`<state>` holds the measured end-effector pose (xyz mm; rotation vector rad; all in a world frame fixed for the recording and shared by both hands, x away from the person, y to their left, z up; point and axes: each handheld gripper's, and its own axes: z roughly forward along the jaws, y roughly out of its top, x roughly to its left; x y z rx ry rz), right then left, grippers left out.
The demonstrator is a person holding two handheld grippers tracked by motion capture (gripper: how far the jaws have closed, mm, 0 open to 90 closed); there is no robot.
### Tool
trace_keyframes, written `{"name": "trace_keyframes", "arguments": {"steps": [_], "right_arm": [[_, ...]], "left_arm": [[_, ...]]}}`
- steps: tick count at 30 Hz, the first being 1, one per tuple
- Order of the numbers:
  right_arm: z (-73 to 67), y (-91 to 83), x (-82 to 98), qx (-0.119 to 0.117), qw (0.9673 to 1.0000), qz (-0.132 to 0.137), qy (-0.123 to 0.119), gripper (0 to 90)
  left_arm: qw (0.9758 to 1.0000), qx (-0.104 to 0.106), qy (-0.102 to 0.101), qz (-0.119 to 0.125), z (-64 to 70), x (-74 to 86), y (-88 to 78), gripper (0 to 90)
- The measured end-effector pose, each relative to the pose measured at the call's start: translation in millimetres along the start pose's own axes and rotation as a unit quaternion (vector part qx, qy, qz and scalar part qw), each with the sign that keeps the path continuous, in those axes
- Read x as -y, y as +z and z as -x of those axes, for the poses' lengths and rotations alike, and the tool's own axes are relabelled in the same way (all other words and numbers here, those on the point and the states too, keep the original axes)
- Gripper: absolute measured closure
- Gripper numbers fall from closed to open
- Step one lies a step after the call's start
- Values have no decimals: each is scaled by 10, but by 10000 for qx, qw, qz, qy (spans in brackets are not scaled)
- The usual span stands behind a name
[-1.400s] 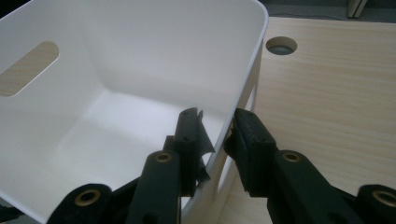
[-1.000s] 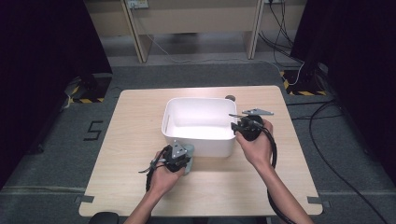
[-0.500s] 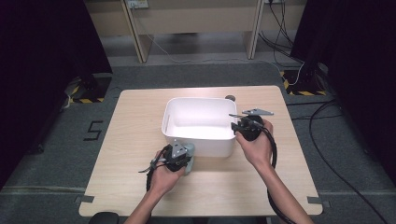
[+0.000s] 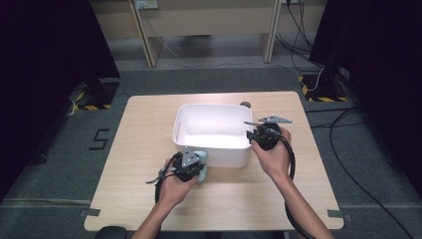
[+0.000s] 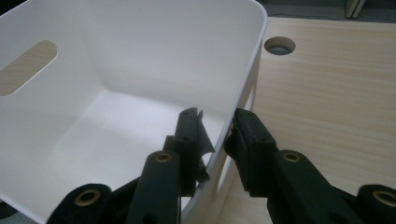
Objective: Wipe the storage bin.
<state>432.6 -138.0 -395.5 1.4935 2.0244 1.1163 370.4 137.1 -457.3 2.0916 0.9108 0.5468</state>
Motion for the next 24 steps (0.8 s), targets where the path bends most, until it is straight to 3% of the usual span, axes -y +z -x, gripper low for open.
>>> {"name": "trace_keyframes", "arguments": {"steps": [24], "right_arm": [[-2, 1, 0, 8, 10000, 0, 4, 724]], "left_arm": [[9999, 18, 76, 145, 71, -137, -52, 804]]}}
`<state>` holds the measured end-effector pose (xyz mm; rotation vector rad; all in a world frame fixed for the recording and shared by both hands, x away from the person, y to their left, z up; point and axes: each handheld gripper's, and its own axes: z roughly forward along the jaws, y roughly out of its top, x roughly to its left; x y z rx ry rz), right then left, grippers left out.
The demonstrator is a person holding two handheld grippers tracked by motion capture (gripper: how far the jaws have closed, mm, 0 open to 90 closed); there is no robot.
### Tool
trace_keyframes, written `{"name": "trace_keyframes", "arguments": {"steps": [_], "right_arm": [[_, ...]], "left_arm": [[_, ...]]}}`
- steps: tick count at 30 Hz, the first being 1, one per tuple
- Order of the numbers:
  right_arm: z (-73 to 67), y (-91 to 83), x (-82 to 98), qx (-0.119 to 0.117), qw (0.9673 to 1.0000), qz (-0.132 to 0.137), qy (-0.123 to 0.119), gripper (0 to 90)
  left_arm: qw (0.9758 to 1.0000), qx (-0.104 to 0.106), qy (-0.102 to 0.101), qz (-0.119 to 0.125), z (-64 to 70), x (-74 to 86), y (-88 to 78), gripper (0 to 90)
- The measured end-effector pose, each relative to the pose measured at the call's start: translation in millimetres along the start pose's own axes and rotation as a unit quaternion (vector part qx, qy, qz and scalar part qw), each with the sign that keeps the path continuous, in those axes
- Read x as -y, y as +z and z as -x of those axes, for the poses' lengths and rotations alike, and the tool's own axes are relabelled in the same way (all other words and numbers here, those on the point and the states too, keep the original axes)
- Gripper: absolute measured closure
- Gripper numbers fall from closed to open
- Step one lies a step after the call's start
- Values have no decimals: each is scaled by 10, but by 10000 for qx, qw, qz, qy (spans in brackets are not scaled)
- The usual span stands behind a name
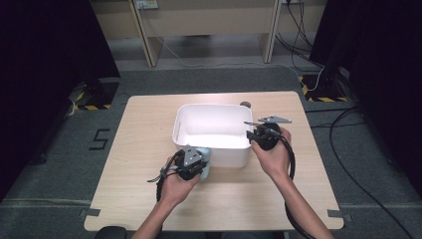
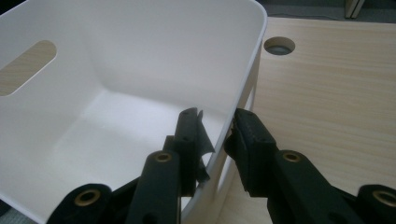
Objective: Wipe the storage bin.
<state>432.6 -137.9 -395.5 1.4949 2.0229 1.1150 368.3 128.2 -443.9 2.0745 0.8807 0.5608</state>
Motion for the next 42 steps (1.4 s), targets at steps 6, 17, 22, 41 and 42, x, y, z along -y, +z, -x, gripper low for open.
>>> {"name": "trace_keyframes", "arguments": {"steps": [6, 17, 22, 41, 42], "right_arm": [[-4, -1, -1, 8, 10000, -5, -6, 722], [-16, 0, 0, -9, 10000, -9, -8, 718], [-15, 0, 0, -15, 10000, -8, -2, 717], [-19, -1, 3, -7, 10000, 2, -6, 717], [-18, -1, 4, -7, 10000, 2, -7, 717]], "left_arm": [[10000, 7, 17, -11, 6, 8, 13, 804], [10000, -8, 9, -65, 15, 54, 64, 804], [9999, -10, 28, -102, 23, 84, 99, 804], [9996, 10, 13, -276, 51, 198, 240, 803], [9996, 16, 10, -290, 51, 201, 244, 804]]}}
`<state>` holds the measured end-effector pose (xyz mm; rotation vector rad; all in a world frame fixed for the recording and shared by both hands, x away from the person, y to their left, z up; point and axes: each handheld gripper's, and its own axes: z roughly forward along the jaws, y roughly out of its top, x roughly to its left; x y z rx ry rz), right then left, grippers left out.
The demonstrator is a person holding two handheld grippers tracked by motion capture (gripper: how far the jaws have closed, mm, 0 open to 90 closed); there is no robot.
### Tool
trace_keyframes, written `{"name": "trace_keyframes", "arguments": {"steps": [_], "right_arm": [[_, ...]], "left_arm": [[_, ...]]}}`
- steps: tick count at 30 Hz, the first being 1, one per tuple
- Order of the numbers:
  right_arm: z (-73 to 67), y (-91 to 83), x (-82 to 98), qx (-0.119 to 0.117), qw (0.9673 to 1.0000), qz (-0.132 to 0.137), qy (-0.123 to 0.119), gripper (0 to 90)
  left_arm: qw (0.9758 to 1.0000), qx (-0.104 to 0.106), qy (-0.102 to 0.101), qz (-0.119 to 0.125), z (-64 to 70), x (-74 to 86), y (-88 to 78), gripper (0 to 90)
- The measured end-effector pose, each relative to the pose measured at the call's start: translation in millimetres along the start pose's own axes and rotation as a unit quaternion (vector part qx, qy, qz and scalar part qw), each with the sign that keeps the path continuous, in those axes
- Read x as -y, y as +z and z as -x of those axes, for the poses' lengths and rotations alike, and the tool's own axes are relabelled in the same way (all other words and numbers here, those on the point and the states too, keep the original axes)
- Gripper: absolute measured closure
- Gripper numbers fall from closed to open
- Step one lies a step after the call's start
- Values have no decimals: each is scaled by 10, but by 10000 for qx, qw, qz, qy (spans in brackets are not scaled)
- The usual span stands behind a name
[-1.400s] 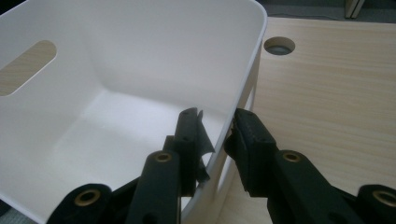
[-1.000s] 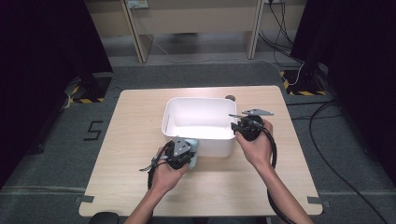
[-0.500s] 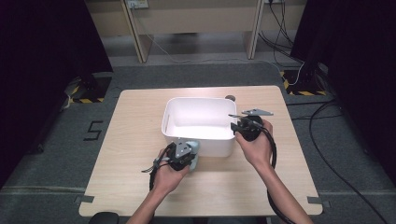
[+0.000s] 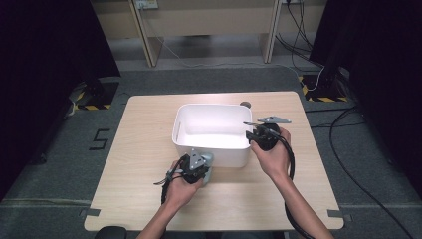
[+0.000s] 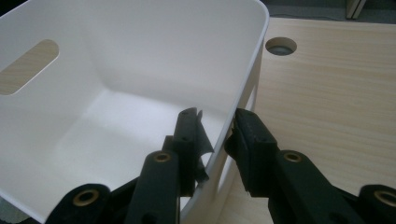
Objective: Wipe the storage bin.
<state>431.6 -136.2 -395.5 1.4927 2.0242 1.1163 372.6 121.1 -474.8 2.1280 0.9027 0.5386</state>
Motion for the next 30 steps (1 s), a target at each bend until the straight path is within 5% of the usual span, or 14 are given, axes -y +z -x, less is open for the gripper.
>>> {"name": "trace_keyframes", "arguments": {"steps": [30], "right_arm": [[-7, 5, 5, 17, 10000, 4, -33, 714]], "left_arm": [[9999, 75, -98, -9, 81, -30, 78, 802]]}}
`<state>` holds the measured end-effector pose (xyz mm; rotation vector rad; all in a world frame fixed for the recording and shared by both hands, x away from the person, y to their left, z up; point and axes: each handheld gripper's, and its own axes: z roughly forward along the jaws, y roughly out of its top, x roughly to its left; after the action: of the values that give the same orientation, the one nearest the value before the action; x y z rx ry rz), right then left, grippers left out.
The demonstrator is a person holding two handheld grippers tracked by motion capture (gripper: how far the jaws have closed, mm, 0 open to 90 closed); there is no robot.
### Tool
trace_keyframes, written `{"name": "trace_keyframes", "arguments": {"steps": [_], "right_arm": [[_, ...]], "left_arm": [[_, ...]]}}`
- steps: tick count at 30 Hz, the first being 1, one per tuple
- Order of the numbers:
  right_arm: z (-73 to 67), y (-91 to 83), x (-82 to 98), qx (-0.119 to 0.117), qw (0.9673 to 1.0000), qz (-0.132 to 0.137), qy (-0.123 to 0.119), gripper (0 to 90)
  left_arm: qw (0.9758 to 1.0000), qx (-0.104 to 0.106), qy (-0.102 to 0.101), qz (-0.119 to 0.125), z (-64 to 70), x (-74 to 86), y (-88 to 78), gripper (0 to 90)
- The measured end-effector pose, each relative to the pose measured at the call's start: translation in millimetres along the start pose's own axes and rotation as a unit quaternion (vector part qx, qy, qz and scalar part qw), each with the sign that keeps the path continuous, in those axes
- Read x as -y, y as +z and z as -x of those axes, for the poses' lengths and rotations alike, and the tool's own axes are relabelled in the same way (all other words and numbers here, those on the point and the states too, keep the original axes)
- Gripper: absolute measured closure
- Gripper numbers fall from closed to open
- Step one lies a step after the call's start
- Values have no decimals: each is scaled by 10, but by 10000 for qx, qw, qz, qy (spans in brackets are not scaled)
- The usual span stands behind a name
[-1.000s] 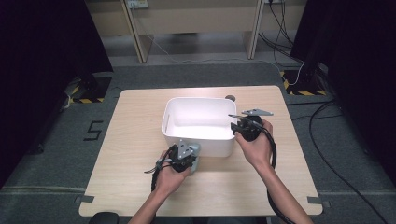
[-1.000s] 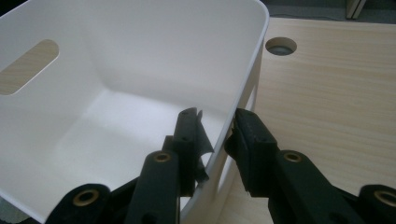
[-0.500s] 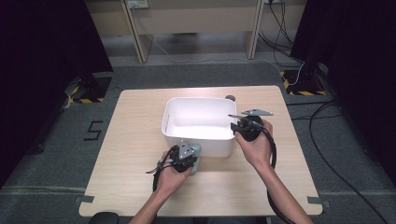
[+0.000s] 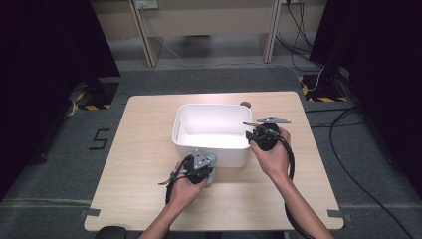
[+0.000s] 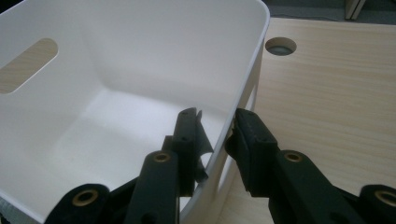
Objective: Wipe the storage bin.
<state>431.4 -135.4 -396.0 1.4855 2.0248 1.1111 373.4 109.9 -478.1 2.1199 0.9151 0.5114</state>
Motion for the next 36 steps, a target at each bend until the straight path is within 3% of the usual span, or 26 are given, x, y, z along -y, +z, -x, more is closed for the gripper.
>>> {"name": "trace_keyframes", "arguments": {"steps": [15, 36], "right_arm": [[0, 0, -1, 5, 10000, -4, -4, 714], [2, 3, -2, -2, 10000, -3, 13, 714]], "left_arm": [[9999, 68, -57, 147, 41, -55, -17, 802], [9983, 117, -172, 540, 34, -239, -224, 804]]}}
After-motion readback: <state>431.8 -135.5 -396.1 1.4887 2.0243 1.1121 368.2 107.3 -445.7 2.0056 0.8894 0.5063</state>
